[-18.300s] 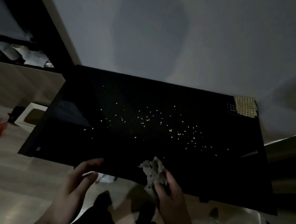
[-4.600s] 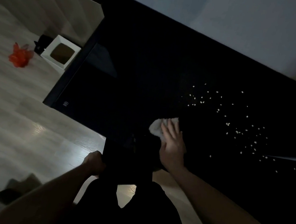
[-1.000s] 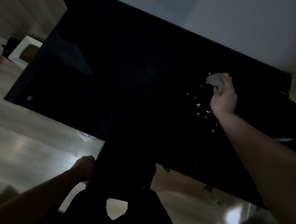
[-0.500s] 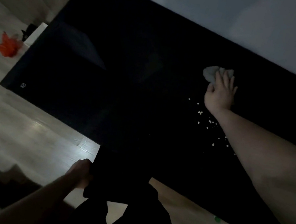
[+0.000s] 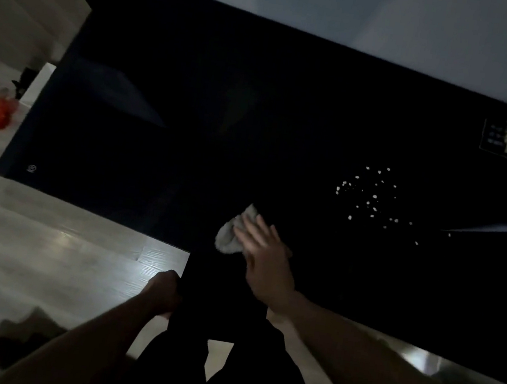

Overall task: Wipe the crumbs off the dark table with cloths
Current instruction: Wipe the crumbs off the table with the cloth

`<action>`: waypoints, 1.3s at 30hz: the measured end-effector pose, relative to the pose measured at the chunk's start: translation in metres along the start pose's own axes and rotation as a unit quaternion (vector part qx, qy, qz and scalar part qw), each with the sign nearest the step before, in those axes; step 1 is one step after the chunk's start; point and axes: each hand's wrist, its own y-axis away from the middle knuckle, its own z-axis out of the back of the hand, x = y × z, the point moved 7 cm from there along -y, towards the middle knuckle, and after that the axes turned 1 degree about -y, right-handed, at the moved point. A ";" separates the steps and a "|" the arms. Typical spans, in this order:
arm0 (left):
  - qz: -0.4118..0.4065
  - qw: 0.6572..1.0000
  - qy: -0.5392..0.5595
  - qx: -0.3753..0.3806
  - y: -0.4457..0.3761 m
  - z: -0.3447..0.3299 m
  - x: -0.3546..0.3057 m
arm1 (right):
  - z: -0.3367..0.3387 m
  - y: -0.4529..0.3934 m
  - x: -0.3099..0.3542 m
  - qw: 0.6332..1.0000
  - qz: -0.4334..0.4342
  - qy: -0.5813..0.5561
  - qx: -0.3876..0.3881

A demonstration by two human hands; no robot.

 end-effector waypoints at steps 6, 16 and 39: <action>-0.024 0.998 -0.057 0.014 0.007 -0.008 -0.010 | -0.038 0.070 0.053 0.988 -0.019 -0.147 0.030; -0.041 0.998 -0.040 -0.001 0.011 -0.016 -0.018 | 0.125 0.053 -0.073 0.946 -0.202 -0.134 -0.214; -0.035 0.999 -0.038 -0.011 0.006 -0.012 -0.028 | 0.011 0.078 -0.015 0.985 -0.123 -0.066 -0.099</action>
